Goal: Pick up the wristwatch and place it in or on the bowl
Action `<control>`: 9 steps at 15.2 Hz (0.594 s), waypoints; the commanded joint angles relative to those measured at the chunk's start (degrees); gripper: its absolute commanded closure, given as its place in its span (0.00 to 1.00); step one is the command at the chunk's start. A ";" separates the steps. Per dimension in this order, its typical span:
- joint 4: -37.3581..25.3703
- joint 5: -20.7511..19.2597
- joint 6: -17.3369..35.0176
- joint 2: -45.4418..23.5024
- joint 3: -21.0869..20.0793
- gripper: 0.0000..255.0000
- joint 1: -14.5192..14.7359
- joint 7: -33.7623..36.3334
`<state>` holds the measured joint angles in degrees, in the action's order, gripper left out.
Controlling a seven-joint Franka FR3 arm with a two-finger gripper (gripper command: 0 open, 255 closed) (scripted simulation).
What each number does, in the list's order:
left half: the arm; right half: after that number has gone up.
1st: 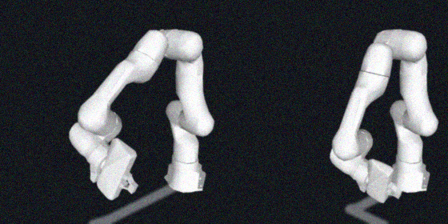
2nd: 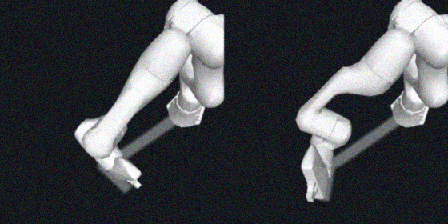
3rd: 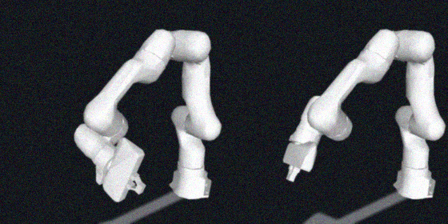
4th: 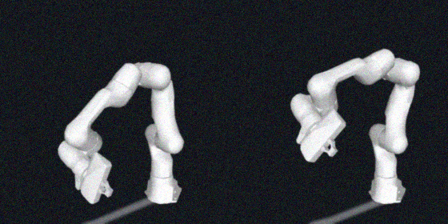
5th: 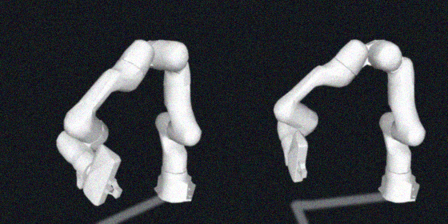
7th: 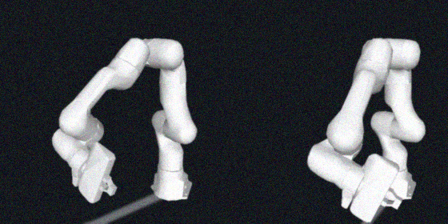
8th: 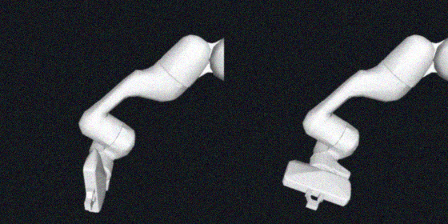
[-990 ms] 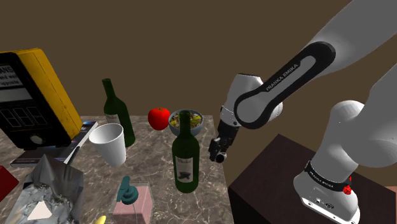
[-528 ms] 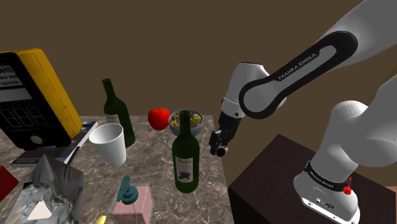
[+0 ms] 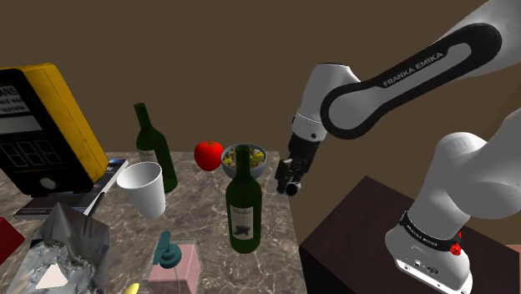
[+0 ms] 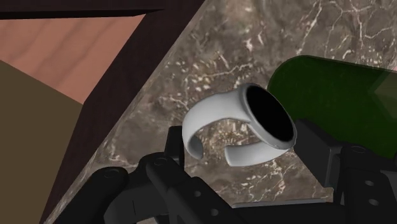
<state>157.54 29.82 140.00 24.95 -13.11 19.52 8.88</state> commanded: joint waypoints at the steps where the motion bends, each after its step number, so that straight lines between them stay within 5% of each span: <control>1: -0.83 -0.81 -1.99 1.16 0.14 1.00 -0.39 0.69; 9: -4.14 -3.25 -9.42 5.46 0.66 1.00 -1.40 3.19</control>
<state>154.01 26.94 131.77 29.82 -12.51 18.26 11.64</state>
